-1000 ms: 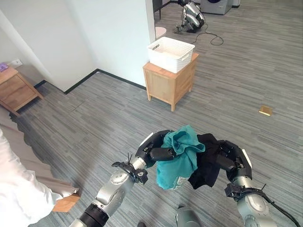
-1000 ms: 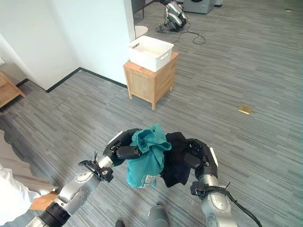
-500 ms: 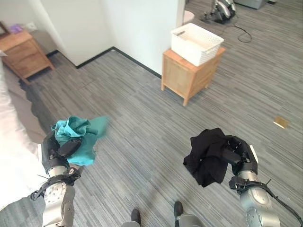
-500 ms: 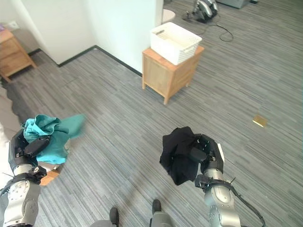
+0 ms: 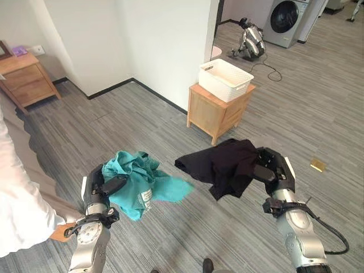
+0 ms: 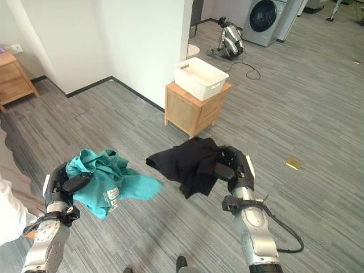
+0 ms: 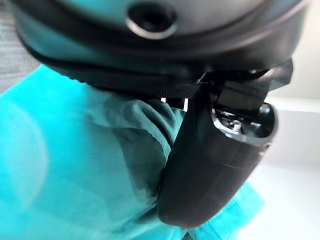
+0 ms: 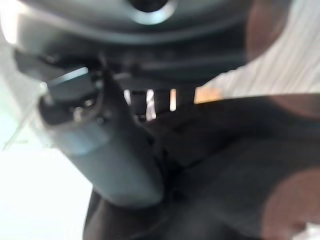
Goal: Pick up bed clothes into laundry basket.
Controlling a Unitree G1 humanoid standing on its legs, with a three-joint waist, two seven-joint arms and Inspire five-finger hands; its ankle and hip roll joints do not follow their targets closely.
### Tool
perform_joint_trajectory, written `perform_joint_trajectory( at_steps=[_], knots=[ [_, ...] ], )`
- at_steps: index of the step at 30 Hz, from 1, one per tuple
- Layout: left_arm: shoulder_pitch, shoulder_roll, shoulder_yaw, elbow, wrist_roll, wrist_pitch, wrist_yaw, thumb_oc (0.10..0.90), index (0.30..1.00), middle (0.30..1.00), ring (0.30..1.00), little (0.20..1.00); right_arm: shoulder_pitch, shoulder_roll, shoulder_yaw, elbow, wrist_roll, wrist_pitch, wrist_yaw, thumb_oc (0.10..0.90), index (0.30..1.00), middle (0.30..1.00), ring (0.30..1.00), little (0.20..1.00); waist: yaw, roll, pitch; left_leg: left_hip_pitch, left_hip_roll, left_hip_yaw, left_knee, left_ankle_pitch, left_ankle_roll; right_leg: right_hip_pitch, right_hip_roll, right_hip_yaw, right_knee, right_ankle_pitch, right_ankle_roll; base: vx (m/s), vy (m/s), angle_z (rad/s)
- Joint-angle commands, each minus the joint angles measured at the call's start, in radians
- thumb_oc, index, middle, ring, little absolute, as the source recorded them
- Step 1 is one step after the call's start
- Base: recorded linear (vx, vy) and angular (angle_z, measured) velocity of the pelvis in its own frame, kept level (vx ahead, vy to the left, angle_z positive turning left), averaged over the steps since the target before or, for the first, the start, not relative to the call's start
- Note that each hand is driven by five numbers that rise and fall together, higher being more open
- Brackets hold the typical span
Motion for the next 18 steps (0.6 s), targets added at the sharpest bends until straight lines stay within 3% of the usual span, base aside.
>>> perform_joint_trajectory(
  at_steps=[1, 2, 3, 5, 6, 7, 8, 9, 10, 11, 13, 14, 15, 16, 17, 18],
  knots=[
    [-0.145, 0.102, 0.046, -0.07, 0.013, -0.106, -0.032, 0.4, 0.3, 0.3, 0.3, 0.3, -0.065, -0.018, -0.127, -0.07, -0.012, -0.129, -0.045, 0.4, 0.3, 0.3, 0.3, 0.3, -0.059, -0.041, -0.027, 0.024, -0.037, -0.008, 0.037, -0.103, 0.032, 0.059, -0.023, 0.02, 0.01, -0.023, 0.072, 0.0, 0.07, -0.56],
    [-0.148, 0.102, 0.046, -0.067, 0.013, -0.107, -0.032, 0.4, 0.3, 0.3, 0.3, 0.3, -0.066, -0.018, -0.128, -0.071, -0.012, -0.129, -0.045, 0.4, 0.3, 0.3, 0.3, 0.3, -0.055, -0.041, -0.028, 0.023, -0.037, -0.004, 0.037, -0.104, 0.032, 0.052, -0.022, 0.024, 0.018, -0.026, 0.072, 0.02, 0.126, -0.66],
    [-0.205, 0.117, 0.021, -0.067, 0.01, -0.114, -0.039, 0.4, 0.3, 0.3, 0.3, 0.3, -0.041, -0.011, -0.148, -0.078, -0.019, -0.133, -0.047, 0.4, 0.3, 0.3, 0.3, 0.3, -0.09, -0.026, -0.006, 0.031, -0.037, 0.026, 0.034, -0.121, 0.046, -0.022, -0.018, 0.036, 0.159, -0.024, 0.106, 0.02, 0.104, -0.52],
    [-0.244, 0.119, -0.004, -0.064, 0.005, -0.123, -0.04, 0.4, 0.3, 0.3, 0.3, 0.3, -0.03, -0.004, -0.157, -0.081, -0.023, -0.138, -0.046, 0.4, 0.3, 0.3, 0.3, 0.3, -0.124, -0.019, 0.016, 0.051, -0.038, 0.051, 0.024, -0.124, 0.049, -0.12, 0.002, 0.058, 0.312, 0.049, 0.16, 0.03, 0.084, -0.63],
    [-0.247, 0.12, -0.004, -0.062, 0.005, -0.124, -0.04, 0.4, 0.3, 0.3, 0.3, 0.3, -0.031, -0.003, -0.158, -0.082, -0.024, -0.138, -0.046, 0.4, 0.3, 0.3, 0.3, 0.3, -0.118, -0.021, 0.014, 0.045, -0.038, 0.058, 0.023, -0.118, 0.048, -0.131, 0.005, 0.064, 0.314, 0.056, 0.158, 0.03, 0.052, -0.81],
    [-0.26, 0.122, -0.009, -0.064, 0.009, -0.128, -0.037, 0.4, 0.3, 0.3, 0.3, 0.3, -0.028, -0.003, -0.16, -0.082, -0.028, -0.141, -0.046, 0.4, 0.3, 0.3, 0.3, 0.3, -0.137, -0.016, 0.026, 0.057, -0.031, 0.067, 0.02, -0.119, 0.046, -0.166, 0.016, 0.061, 0.358, 0.083, 0.177, 0.11, 0.063, -0.81],
    [-0.278, 0.121, -0.002, -0.081, 0.004, -0.144, -0.022, 0.4, 0.3, 0.3, 0.3, 0.3, -0.024, 0.0, -0.162, -0.089, -0.036, -0.149, -0.051, 0.4, 0.3, 0.3, 0.3, 0.3, -0.145, -0.01, 0.039, 0.088, -0.029, 0.104, 0.004, -0.134, 0.04, -0.245, -0.018, -0.011, 0.393, 0.092, 0.183, 0.25, 0.091, -0.98],
    [-0.281, 0.117, 0.009, -0.088, -0.005, -0.154, -0.013, 0.4, 0.3, 0.3, 0.3, 0.3, -0.02, 0.002, -0.161, -0.088, -0.04, -0.152, -0.056, 0.4, 0.3, 0.3, 0.3, 0.3, -0.145, -0.006, 0.032, 0.105, -0.037, 0.124, 0.003, -0.153, 0.036, -0.265, -0.063, -0.084, 0.351, 0.071, 0.173, 0.21, 0.054, -0.81],
    [-0.281, 0.118, 0.01, -0.088, -0.005, -0.155, -0.013, 0.4, 0.3, 0.3, 0.3, 0.3, -0.02, 0.003, -0.161, -0.089, -0.04, -0.152, -0.056, 0.4, 0.3, 0.3, 0.3, 0.3, -0.147, -0.007, 0.031, 0.101, -0.036, 0.123, 0.003, -0.148, 0.035, -0.264, -0.063, -0.086, 0.343, 0.079, 0.17, 0.33, -0.049, -0.88],
    [-0.29, 0.102, 0.024, -0.097, -0.028, -0.171, -0.01, 0.4, 0.3, 0.3, 0.3, 0.3, -0.004, -0.002, -0.173, -0.08, -0.041, -0.151, -0.051, 0.4, 0.3, 0.3, 0.3, 0.3, -0.165, -0.015, 0.019, 0.132, -0.045, 0.134, 0.0, -0.168, 0.022, -0.283, -0.063, -0.147, 0.228, 0.052, 0.14, 0.22, -0.073, -0.75],
    [-0.303, 0.095, 0.026, -0.095, -0.035, -0.177, 0.004, 0.4, 0.3, 0.3, 0.3, 0.3, 0.014, -0.01, -0.182, -0.078, -0.05, -0.151, -0.055, 0.4, 0.3, 0.3, 0.3, 0.3, -0.185, -0.014, 0.009, 0.15, -0.039, 0.122, 0.008, -0.181, 0.008, -0.264, -0.041, -0.164, 0.132, 0.048, 0.122, 0.37, -0.15, -0.4],
    [-0.306, 0.082, 0.022, -0.094, -0.03, -0.18, 0.002, 0.4, 0.3, 0.3, 0.3, 0.3, 0.024, -0.021, -0.19, -0.071, -0.043, -0.156, -0.064, 0.4, 0.3, 0.3, 0.3, 0.3, -0.19, -0.02, 0.011, 0.148, -0.016, 0.103, 0.094, -0.171, -0.013, -0.218, -0.028, -0.147, 0.133, 0.045, 0.093, 0.45, -0.26, 0.15],
    [-0.299, 0.063, 0.013, -0.088, -0.044, -0.185, -0.006, 0.4, 0.3, 0.3, 0.3, 0.3, 0.027, -0.03, -0.184, -0.062, -0.025, -0.153, -0.058, 0.4, 0.3, 0.3, 0.3, 0.3, -0.189, -0.022, 0.011, 0.115, 0.016, 0.096, 0.229, -0.116, -0.042, -0.166, 0.004, -0.127, 0.116, 0.015, 0.061, 0.28, -0.208, 0.2],
    [-0.299, 0.063, 0.013, -0.088, -0.045, -0.186, -0.006, 0.4, 0.3, 0.3, 0.3, 0.3, 0.027, -0.031, -0.184, -0.061, -0.024, -0.153, -0.058, 0.4, 0.3, 0.3, 0.3, 0.3, -0.19, -0.023, 0.01, 0.107, 0.018, 0.094, 0.238, -0.116, -0.045, -0.165, 0.005, -0.129, 0.109, 0.022, 0.056, 0.33, -0.321, 0.27],
    [-0.278, 0.043, 0.024, -0.082, -0.079, -0.193, -0.005, 0.4, 0.3, 0.3, 0.3, 0.3, 0.025, -0.04, -0.18, -0.068, 0.015, -0.168, -0.052, 0.4, 0.3, 0.3, 0.3, 0.3, -0.157, -0.04, 0.012, -0.016, 0.058, 0.069, 0.533, 0.01, -0.081, -0.062, 0.023, -0.144, 0.058, -0.011, 0.001, 0.19, -0.232, 0.23],
    [-0.277, 0.044, 0.025, -0.082, -0.08, -0.192, -0.005, 0.4, 0.3, 0.3, 0.3, 0.3, 0.025, -0.04, -0.18, -0.067, 0.016, -0.168, -0.051, 0.4, 0.3, 0.3, 0.3, 0.3, -0.159, -0.042, 0.011, -0.026, 0.059, 0.065, 0.541, 0.012, -0.082, -0.063, 0.022, -0.147, 0.052, -0.004, -0.001, 0.41, -0.373, 0.07]
  ],
)
